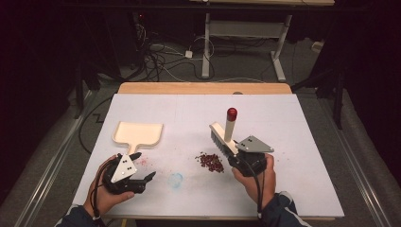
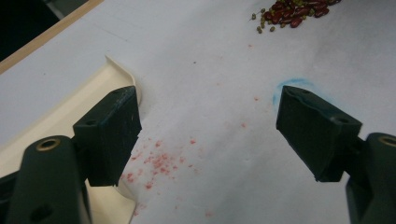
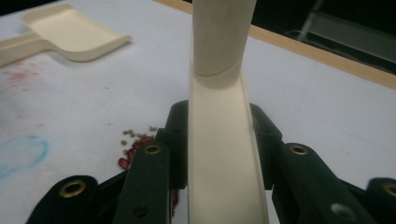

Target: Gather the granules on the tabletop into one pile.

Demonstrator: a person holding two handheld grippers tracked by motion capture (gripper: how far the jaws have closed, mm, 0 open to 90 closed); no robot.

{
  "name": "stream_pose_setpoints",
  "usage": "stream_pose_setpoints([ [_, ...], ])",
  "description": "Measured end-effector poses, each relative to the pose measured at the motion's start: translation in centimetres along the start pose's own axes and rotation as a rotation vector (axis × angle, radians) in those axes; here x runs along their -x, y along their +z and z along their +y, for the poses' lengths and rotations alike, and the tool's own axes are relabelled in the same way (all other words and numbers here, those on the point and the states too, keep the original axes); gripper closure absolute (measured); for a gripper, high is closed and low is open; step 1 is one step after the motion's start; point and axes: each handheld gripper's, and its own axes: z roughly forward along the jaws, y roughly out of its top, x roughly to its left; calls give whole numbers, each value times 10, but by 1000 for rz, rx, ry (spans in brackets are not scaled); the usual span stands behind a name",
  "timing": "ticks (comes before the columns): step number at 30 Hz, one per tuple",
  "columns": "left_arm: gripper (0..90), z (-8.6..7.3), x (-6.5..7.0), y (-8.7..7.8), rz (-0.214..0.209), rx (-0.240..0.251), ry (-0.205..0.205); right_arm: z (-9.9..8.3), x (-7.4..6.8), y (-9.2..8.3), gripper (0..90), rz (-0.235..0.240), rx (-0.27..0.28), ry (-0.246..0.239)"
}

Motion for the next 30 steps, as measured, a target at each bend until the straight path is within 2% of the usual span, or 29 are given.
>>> stream_pose_setpoints([
  [4, 211, 0, 0, 1, 7, -7, -3, -1, 10, -11, 679, 202, 65, -51],
  [5, 211, 0, 0, 1, 9, -9, -4, -2, 11, -12, 679, 260, 72, -66],
  [7, 211, 0, 0, 1, 14, -10, -8, -4, 11, -13, 678, 331, 77, -89],
  [9, 211, 0, -1, 0, 18, -6, -11, -8, 11, -12, 678, 437, 79, -124],
  [12, 211, -1, -2, 0, 22, -8, -16, -16, 6, -6, 678, 524, 59, -212],
  [16, 211, -2, -3, 1, 23, -14, -15, -30, 3, 11, 678, 652, 22, -263],
  [17, 211, -2, -3, 1, 22, -14, -16, -32, 3, 16, 678, 662, 17, -279],
  [19, 211, -2, -3, 1, 22, -14, -15, -33, 6, 24, 678, 704, 30, -281],
  [23, 211, -2, -2, 2, 18, -20, -11, -27, 17, 38, 678, 700, 42, -305],
  [27, 211, -2, -2, 4, 12, -26, -10, -21, 27, 51, 678, 685, 54, -291],
  [30, 211, -2, -2, 4, 11, -30, -5, -16, 31, 52, 678, 693, 72, -262],
])
